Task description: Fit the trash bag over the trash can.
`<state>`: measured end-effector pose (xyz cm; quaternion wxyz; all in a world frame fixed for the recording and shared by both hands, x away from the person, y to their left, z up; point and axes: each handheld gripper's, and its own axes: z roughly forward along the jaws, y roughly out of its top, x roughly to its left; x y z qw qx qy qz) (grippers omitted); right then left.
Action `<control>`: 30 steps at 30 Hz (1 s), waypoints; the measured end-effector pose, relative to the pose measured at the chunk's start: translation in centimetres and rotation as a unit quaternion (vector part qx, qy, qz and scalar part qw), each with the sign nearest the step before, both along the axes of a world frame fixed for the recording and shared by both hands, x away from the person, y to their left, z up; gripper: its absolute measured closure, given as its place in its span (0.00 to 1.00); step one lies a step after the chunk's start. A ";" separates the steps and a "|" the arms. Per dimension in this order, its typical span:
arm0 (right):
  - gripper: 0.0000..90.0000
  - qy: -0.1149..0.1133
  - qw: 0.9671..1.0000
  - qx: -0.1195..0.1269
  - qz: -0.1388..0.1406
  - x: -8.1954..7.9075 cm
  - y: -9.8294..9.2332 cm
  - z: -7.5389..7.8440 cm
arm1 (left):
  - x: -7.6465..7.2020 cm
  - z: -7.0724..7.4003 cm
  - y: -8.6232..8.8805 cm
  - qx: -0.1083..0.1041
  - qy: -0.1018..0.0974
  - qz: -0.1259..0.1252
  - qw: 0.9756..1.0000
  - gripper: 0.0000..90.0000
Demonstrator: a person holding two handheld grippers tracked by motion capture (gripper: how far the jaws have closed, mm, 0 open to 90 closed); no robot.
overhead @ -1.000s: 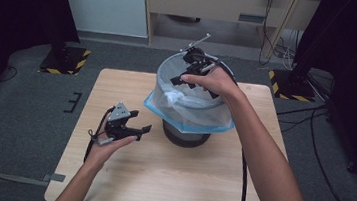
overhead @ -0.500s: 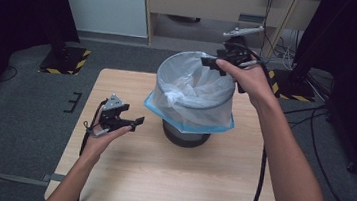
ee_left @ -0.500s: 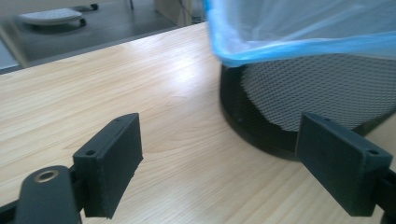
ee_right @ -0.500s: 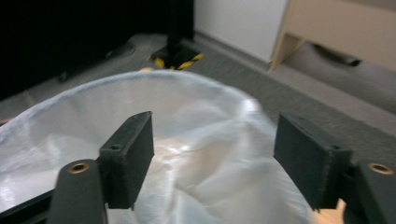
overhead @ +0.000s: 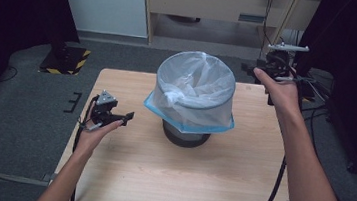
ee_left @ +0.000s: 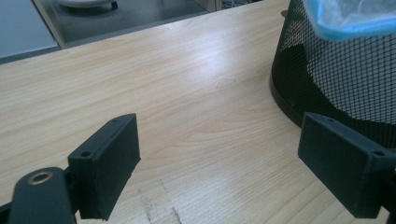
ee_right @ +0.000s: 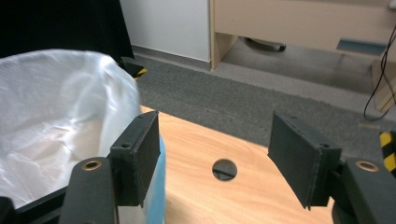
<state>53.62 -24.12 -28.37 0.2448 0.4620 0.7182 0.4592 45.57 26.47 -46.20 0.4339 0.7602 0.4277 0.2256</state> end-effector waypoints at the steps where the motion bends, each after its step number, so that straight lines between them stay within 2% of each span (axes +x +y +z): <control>1: 0.37 0.000 1.000 0.000 0.000 0.0 0.0 0.0 | 0.0 -0.1 0.0 0.002 0.002 0.001 1.000 0.13; 2: 0.37 0.011 1.000 0.001 -0.009 0.0 -0.7 -1.1 | 0.1 -0.3 0.0 0.001 0.003 0.001 1.000 0.13; 3: 0.37 0.011 1.000 0.001 -0.009 0.0 -0.7 -1.1 | 0.1 -0.5 0.1 0.003 0.006 -0.001 1.000 0.13; 6: 0.36 0.023 0.999 0.000 -0.023 0.0 -1.6 -3.1 | 0.4 -1.0 0.2 -0.003 0.012 0.001 1.000 0.13; 10: 0.35 0.035 0.999 0.000 -0.033 0.1 -2.3 -4.5 | 0.6 -1.3 0.4 0.003 0.015 0.003 1.000 0.13; 12: 0.33 0.048 0.998 0.003 -0.041 0.3 -3.0 -6.0 | 0.8 -1.5 0.5 0.001 0.018 0.005 1.000 0.13; 13: 0.33 0.048 0.998 0.003 -0.041 0.3 -3.0 -6.0 | 0.8 -1.5 0.5 0.001 0.018 0.005 1.000 0.13; 14: 0.31 0.057 0.997 0.001 -0.041 0.3 -3.2 -7.0 | 0.9 -1.7 0.5 -0.002 0.021 0.005 1.000 0.13; 15: 0.31 0.057 0.997 0.001 -0.041 0.3 -3.2 -7.0 | 0.9 -1.7 0.5 -0.002 0.021 0.005 1.000 0.13; 17: 0.29 0.076 0.996 0.004 -0.047 0.5 -3.4 -8.6 | 1.1 -2.0 0.6 -0.003 0.025 0.005 1.000 0.13; 19: 0.29 0.079 0.996 0.002 -0.049 0.5 -3.6 -9.1 | 1.1 -2.1 0.6 -0.003 0.026 0.006 1.000 0.13; 20: 0.28 0.088 0.995 0.003 -0.051 0.6 -3.8 -10.1 | 1.2 -2.2 0.7 -0.002 0.028 0.005 1.000 0.13; 21: 0.28 0.088 0.995 0.003 -0.051 0.6 -3.8 -10.1 | 1.2 -2.3 0.7 -0.001 0.029 0.006 1.000 0.13; 22: 0.27 0.097 0.994 0.003 -0.052 0.6 -3.9 -11.2 | 1.2 -2.4 0.8 -0.001 0.031 0.007 0.999 0.13; 23: 0.27 0.097 0.994 0.003 -0.052 0.6 -3.9 -11.2 | 1.3 -2.5 0.9 0.002 0.033 0.007 0.999 0.13; 24: 0.27 0.109 0.993 0.003 -0.055 0.6 -4.0 -12.2 | 1.4 -2.7 0.9 -0.002 0.033 0.011 0.999 0.12; 29: 0.24 0.119 0.991 0.009 -0.061 0.7 -4.3 -13.6 | 1.7 -3.0 1.1 -0.002 0.037 0.015 0.999 0.12; 30: 0.22 0.127 0.990 0.016 -0.065 0.9 -4.3 -14.3 | 1.8 -3.2 1.1 0.000 0.041 0.015 0.999 0.12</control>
